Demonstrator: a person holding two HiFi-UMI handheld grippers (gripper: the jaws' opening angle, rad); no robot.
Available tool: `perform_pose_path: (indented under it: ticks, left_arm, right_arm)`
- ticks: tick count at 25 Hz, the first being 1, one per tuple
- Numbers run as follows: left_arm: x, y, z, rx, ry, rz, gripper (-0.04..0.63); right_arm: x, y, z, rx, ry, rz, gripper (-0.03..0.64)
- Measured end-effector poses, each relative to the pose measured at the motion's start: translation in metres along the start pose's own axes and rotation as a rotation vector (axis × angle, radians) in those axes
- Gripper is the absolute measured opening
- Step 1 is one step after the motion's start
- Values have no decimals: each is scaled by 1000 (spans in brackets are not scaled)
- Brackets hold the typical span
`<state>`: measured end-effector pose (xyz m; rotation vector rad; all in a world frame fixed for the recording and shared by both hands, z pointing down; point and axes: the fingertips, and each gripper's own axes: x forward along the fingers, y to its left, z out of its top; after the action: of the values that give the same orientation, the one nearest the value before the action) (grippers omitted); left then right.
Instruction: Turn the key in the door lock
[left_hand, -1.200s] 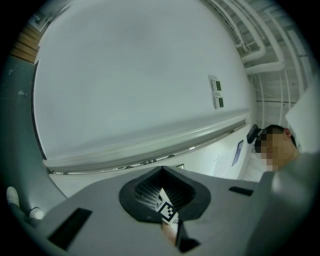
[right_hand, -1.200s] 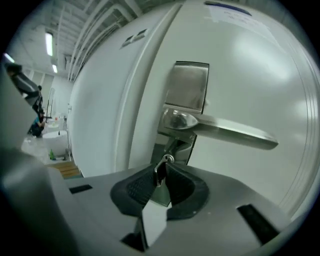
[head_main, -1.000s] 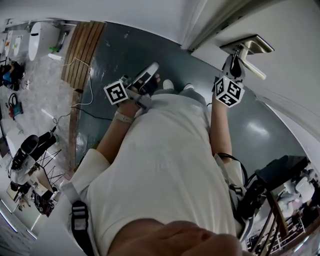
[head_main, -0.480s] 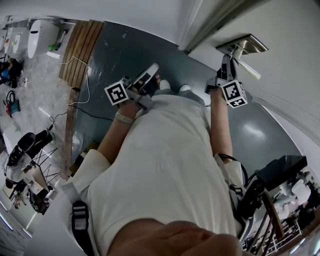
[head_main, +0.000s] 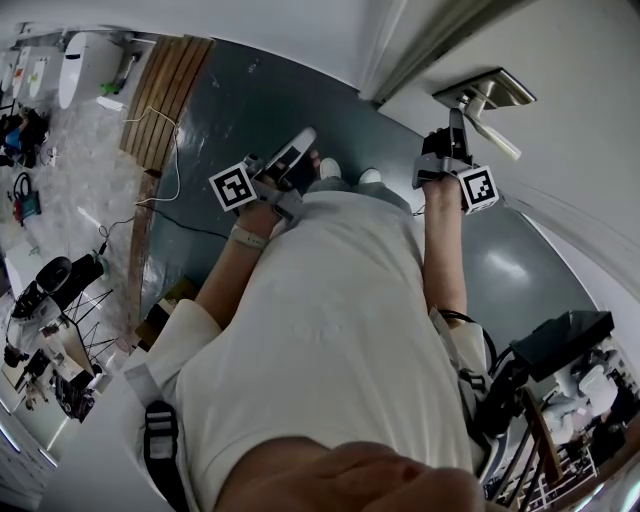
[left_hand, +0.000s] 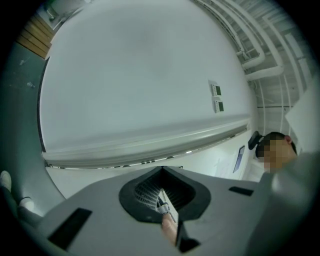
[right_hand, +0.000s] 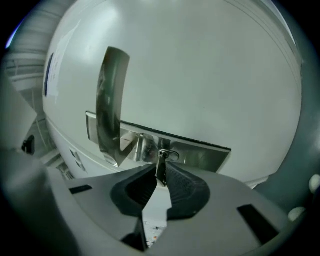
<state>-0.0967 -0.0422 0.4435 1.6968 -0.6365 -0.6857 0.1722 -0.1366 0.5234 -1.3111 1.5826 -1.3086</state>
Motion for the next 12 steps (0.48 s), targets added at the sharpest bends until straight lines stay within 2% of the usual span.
perform_pose_path:
  ticks: [9,12]
  left_arm:
    - [-7,0,-5,-9,-12,10,6]
    - [-9,-1,-5,-7,-16,16,6]
  right_arm:
    - [-1,-1,-9,221,5,111,64]
    - [0,-5,-11,445,-24,194,38]
